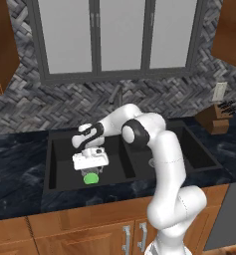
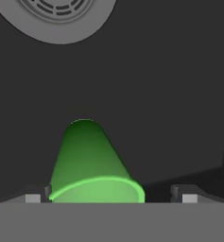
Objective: Move any existing items from the left basin to the right basin for drying. Then move the measuring cup from the counter to the left basin of the sink for washing.
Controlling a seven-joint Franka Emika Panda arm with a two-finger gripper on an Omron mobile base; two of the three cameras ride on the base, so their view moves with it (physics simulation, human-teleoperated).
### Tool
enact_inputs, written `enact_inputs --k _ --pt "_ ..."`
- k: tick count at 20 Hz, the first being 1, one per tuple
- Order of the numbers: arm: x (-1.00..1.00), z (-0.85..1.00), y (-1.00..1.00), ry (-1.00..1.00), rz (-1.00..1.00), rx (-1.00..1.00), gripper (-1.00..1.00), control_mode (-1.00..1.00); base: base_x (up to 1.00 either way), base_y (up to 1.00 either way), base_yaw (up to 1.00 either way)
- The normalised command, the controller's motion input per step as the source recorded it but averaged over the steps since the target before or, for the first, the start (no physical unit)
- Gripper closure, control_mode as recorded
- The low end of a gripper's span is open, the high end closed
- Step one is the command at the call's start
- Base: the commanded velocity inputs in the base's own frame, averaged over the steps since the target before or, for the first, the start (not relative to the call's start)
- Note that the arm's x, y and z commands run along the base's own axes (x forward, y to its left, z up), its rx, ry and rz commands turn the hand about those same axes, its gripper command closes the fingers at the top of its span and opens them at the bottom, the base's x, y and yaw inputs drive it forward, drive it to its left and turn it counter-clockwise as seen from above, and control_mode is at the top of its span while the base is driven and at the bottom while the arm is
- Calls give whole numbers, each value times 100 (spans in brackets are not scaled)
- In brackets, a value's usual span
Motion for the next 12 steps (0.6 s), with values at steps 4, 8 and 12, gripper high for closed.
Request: enact_inputs --k 4,8,12 --pt "-4 0 -18 -3 0 0 -100 -100 0 0 0" --pt "-6 0 -11 -2 0 0 -100 -100 0 0 0" --pt "-5 0 -2 -2 0 0 -100 -100 0 0 0"
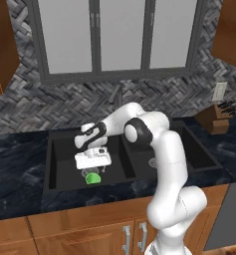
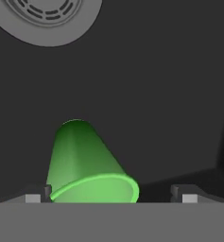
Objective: Move any existing items from the left basin to the right basin for drying. Then move the measuring cup from the counter to the left basin of the sink for washing.
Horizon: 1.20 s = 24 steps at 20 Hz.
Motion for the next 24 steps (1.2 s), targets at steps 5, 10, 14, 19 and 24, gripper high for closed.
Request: enact_inputs --k 5,10,14,19,24 --pt "-6 1 0 -3 0 0 -100 -100 0 0 0" --pt "-1 3 0 -3 0 0 -100 -100 0 0 0" --pt "0 4 0 -2 0 0 -100 -100 0 0 0" --pt "0 3 0 -1 0 0 -100 -100 0 0 0" --pt "-3 0 -1 0 1 0 -100 -100 0 0 0"
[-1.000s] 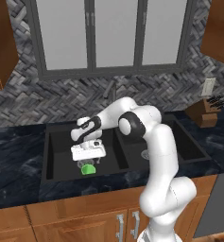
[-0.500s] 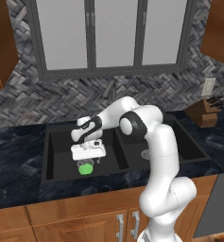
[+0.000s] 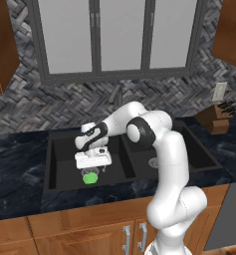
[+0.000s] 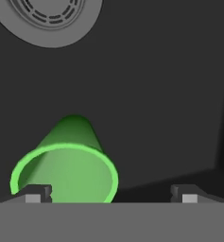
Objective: Move any existing items from the left basin to the right basin for drying. Then move the measuring cup from the counter to the left basin of the sink for washing.
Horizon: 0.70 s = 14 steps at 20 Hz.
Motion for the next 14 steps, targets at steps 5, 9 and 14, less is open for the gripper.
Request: enact_inputs --k 5,9,14 --pt "-20 0 -10 0 0 0 -100 -100 0 0 0" --pt "-15 -1 -9 0 0 0 -100 -100 0 0 0" --pt "-4 -9 -7 0 0 0 -100 -100 0 0 0"
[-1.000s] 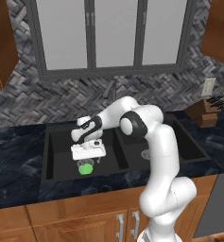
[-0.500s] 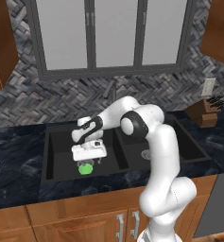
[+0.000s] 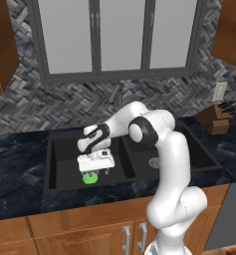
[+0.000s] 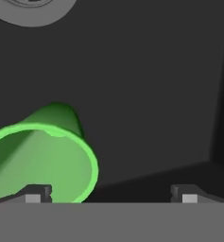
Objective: Move any existing items from the left basin to the right basin for drying. Then move the measuring cup from the counter to the left basin of the sink for washing.
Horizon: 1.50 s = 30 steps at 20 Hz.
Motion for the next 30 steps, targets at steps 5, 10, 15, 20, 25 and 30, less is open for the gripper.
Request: enact_inputs --k 5,10,15,20,25,30 --pt "0 -15 -1 0 0 0 -100 -100 0 0 0" --pt "4 -18 0 0 0 0 -100 -100 0 0 0" --pt "12 -20 0 0 0 0 -100 -100 0 0 0" --pt "13 -6 0 0 0 0 -100 -100 0 0 0" --pt "11 -5 0 0 0 0 -100 -100 0 0 0" --pt "7 -11 0 0 0 0 -100 -100 0 0 0"
